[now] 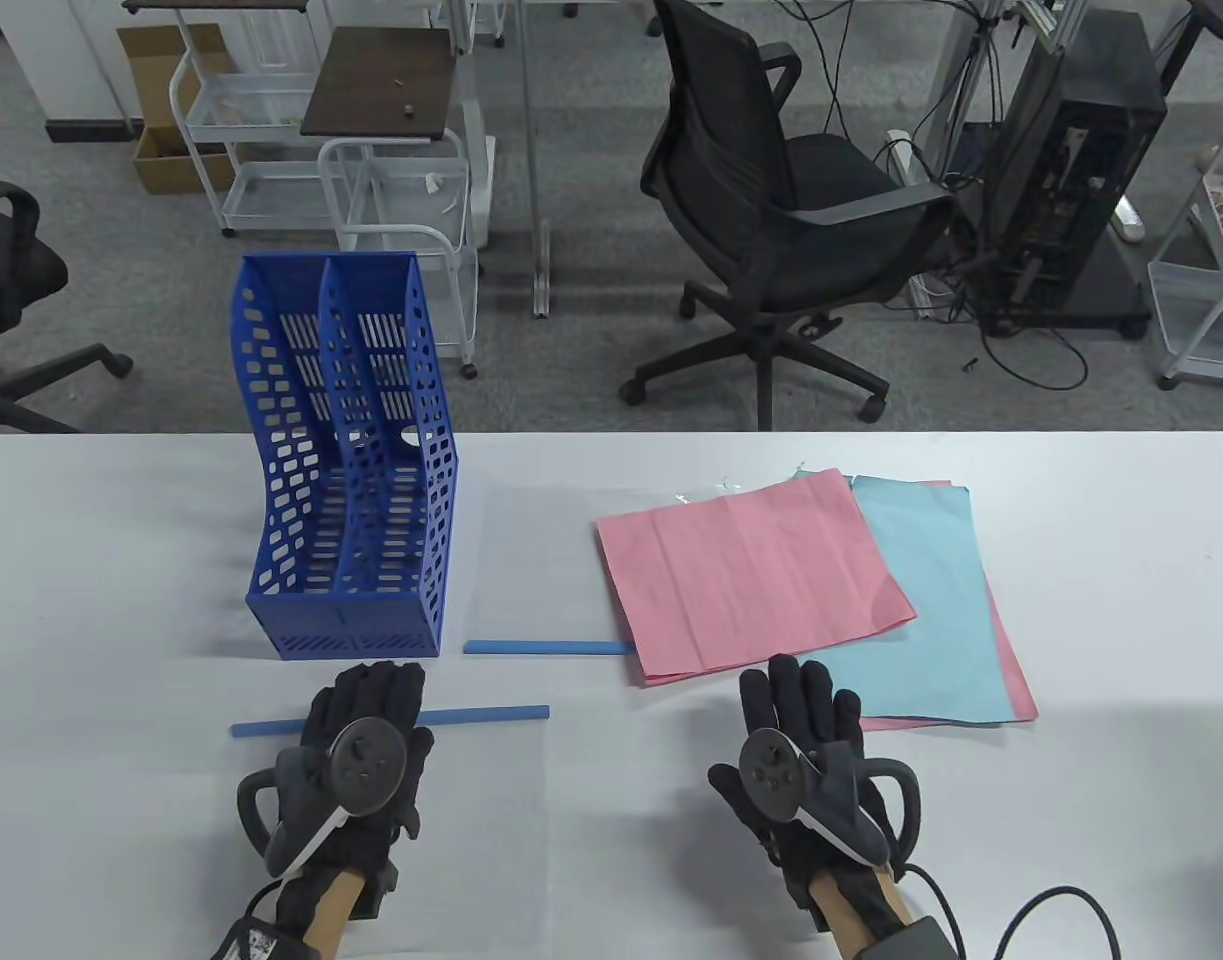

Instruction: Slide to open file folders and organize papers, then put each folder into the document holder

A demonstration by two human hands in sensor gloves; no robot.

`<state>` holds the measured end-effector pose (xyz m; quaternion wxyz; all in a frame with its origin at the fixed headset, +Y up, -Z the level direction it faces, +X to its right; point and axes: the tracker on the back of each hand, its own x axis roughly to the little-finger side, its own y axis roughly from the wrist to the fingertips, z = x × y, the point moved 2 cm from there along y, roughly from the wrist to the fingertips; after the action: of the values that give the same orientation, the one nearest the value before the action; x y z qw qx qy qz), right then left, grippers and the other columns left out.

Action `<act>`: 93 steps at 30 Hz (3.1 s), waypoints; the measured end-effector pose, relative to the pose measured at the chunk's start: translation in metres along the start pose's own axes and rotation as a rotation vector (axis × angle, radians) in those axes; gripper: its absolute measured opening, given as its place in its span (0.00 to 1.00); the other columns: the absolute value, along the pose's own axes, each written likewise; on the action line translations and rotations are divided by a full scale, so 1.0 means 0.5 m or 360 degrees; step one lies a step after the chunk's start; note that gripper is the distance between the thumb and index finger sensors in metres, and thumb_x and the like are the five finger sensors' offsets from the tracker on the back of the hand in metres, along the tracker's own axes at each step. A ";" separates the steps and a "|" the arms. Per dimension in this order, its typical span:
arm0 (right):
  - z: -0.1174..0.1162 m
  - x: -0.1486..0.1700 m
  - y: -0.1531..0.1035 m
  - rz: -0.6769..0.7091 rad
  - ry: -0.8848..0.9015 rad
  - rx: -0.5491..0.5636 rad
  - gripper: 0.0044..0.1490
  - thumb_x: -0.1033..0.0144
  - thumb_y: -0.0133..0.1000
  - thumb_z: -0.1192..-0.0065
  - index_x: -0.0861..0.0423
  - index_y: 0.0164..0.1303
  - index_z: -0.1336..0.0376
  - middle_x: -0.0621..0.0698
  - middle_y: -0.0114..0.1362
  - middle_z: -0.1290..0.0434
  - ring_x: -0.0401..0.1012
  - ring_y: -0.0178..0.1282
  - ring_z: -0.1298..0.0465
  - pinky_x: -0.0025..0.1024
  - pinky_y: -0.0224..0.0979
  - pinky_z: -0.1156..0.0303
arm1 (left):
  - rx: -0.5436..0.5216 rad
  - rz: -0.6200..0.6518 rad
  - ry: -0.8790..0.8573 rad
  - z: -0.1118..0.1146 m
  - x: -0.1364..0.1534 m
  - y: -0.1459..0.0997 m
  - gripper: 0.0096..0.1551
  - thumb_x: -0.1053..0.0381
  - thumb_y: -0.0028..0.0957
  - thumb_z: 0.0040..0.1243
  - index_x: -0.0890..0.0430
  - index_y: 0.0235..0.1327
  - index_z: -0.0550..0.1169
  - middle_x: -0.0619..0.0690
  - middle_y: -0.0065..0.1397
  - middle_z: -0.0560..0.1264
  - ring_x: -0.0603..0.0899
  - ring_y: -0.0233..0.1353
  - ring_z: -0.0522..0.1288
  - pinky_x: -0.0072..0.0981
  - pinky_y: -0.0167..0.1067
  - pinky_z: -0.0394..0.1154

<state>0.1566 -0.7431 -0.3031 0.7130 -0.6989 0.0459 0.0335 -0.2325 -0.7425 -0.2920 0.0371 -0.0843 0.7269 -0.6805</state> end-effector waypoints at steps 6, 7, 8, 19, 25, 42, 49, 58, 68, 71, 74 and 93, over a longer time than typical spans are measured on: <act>0.007 0.012 -0.001 -0.0015 0.0059 -0.0006 0.59 0.31 0.41 0.42 0.46 0.77 0.59 0.53 0.87 0.58 0.57 0.85 0.54 0.58 0.81 0.56 | 0.0301 -0.0129 0.0249 0.053 -0.008 0.069 0.34 0.45 0.45 0.71 0.37 0.69 0.76 0.39 0.77 0.73 0.54 0.79 0.72 0.51 0.76 0.69; 0.008 0.014 -0.002 -0.0013 0.0066 -0.0009 0.59 0.31 0.41 0.42 0.46 0.77 0.59 0.53 0.87 0.58 0.57 0.85 0.54 0.59 0.81 0.56 | 0.0363 -0.0130 0.0312 0.065 -0.009 0.082 0.34 0.46 0.45 0.71 0.37 0.69 0.76 0.40 0.77 0.73 0.54 0.79 0.72 0.51 0.76 0.70; 0.008 0.014 -0.002 -0.0013 0.0068 -0.0011 0.59 0.31 0.41 0.42 0.46 0.77 0.59 0.53 0.87 0.58 0.57 0.85 0.54 0.59 0.81 0.56 | 0.0406 -0.0138 0.0368 0.072 -0.010 0.090 0.35 0.45 0.45 0.71 0.36 0.70 0.76 0.39 0.78 0.72 0.54 0.79 0.72 0.51 0.75 0.70; 0.006 0.013 -0.003 -0.0001 0.0091 -0.0038 0.59 0.31 0.42 0.42 0.46 0.77 0.58 0.54 0.87 0.58 0.58 0.85 0.53 0.60 0.80 0.55 | 0.0749 -0.0083 0.0481 0.094 -0.029 0.144 0.27 0.50 0.44 0.68 0.42 0.60 0.79 0.41 0.74 0.71 0.55 0.76 0.71 0.54 0.75 0.68; 0.004 0.017 -0.002 -0.0004 0.0242 -0.0064 0.59 0.31 0.42 0.42 0.47 0.77 0.57 0.54 0.86 0.55 0.58 0.84 0.50 0.60 0.80 0.53 | 0.0469 0.0121 0.0422 0.071 -0.034 0.093 0.24 0.47 0.43 0.70 0.38 0.55 0.85 0.41 0.64 0.81 0.53 0.64 0.82 0.51 0.69 0.75; 0.001 -0.025 -0.022 0.0060 0.1382 -0.0117 0.45 0.39 0.41 0.33 0.49 0.67 0.37 0.46 0.67 0.21 0.43 0.58 0.15 0.45 0.67 0.22 | 0.0231 0.0643 -0.0513 -0.008 -0.156 -0.066 0.25 0.46 0.45 0.67 0.45 0.58 0.85 0.47 0.56 0.85 0.53 0.52 0.87 0.49 0.61 0.80; 0.010 -0.022 -0.020 0.0027 0.1389 0.0042 0.25 0.50 0.42 0.31 0.48 0.46 0.23 0.43 0.40 0.12 0.35 0.32 0.12 0.35 0.52 0.15 | 0.0286 0.0632 -0.0514 0.007 -0.154 -0.070 0.25 0.46 0.46 0.64 0.46 0.57 0.86 0.49 0.54 0.86 0.54 0.49 0.87 0.50 0.58 0.80; 0.026 0.043 -0.011 -0.0102 0.1468 0.0147 0.25 0.50 0.42 0.31 0.49 0.45 0.22 0.43 0.38 0.12 0.35 0.29 0.13 0.35 0.50 0.15 | 0.0461 0.0510 -0.0477 -0.010 -0.077 -0.053 0.24 0.47 0.46 0.64 0.44 0.56 0.88 0.49 0.54 0.86 0.55 0.51 0.87 0.52 0.60 0.79; 0.050 0.131 -0.012 -0.0281 0.1531 0.0310 0.25 0.52 0.42 0.30 0.50 0.45 0.22 0.45 0.37 0.12 0.36 0.28 0.13 0.36 0.49 0.15 | 0.0610 0.0215 -0.0226 -0.016 0.017 -0.023 0.23 0.48 0.46 0.65 0.40 0.54 0.89 0.46 0.57 0.86 0.56 0.56 0.87 0.54 0.64 0.77; 0.056 0.172 -0.013 -0.0362 0.1533 0.0331 0.25 0.52 0.43 0.31 0.50 0.46 0.22 0.45 0.37 0.12 0.35 0.28 0.13 0.36 0.49 0.16 | 0.0633 0.0041 -0.0171 -0.013 0.067 -0.011 0.23 0.48 0.45 0.66 0.41 0.54 0.89 0.46 0.57 0.87 0.56 0.56 0.87 0.54 0.64 0.77; 0.057 0.199 -0.015 -0.0418 0.1565 0.0357 0.25 0.51 0.43 0.31 0.50 0.46 0.23 0.45 0.38 0.12 0.35 0.29 0.13 0.36 0.49 0.16 | 0.0671 -0.0079 -0.0227 -0.010 0.101 -0.006 0.24 0.48 0.46 0.67 0.45 0.55 0.89 0.49 0.55 0.88 0.56 0.53 0.89 0.53 0.62 0.79; 0.037 0.155 -0.001 -0.0228 0.1607 0.0151 0.26 0.52 0.43 0.31 0.51 0.47 0.23 0.45 0.40 0.12 0.37 0.31 0.13 0.38 0.51 0.17 | 0.0848 -0.0591 0.0082 0.041 0.159 0.004 0.25 0.41 0.42 0.74 0.51 0.49 0.87 0.49 0.40 0.90 0.53 0.37 0.90 0.49 0.50 0.83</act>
<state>0.2339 -0.7260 -0.3111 0.6334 -0.5962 0.3380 -0.3593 -0.3071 -0.7765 -0.2908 -0.0854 -0.1855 0.4962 -0.8439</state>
